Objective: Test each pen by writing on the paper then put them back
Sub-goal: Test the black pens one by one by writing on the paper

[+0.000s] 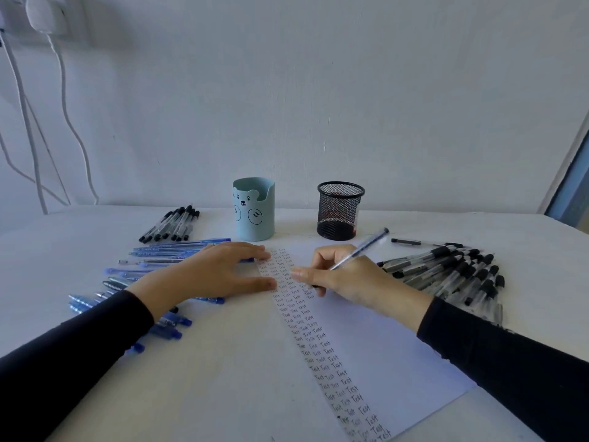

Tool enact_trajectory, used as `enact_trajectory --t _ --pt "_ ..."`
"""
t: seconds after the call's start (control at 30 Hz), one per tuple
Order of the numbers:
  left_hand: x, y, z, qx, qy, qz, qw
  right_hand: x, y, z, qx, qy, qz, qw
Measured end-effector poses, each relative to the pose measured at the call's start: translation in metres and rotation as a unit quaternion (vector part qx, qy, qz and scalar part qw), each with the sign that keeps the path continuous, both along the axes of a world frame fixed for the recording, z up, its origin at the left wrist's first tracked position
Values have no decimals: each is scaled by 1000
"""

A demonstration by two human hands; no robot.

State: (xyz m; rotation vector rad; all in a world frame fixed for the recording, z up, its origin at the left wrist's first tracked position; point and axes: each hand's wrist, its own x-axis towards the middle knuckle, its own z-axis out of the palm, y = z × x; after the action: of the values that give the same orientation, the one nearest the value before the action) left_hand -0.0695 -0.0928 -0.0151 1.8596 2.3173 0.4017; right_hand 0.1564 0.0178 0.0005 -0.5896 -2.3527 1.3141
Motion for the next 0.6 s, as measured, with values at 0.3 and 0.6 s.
enact_trajectory --t 0.3,0.6 --pt "2 -1 4 -13 -7 1 1000 -6 -5 -12 15 54 -74 996" --pt "6 -2 5 -21 -7 10 1000 -7 -5 -12 21 37 -60 997"
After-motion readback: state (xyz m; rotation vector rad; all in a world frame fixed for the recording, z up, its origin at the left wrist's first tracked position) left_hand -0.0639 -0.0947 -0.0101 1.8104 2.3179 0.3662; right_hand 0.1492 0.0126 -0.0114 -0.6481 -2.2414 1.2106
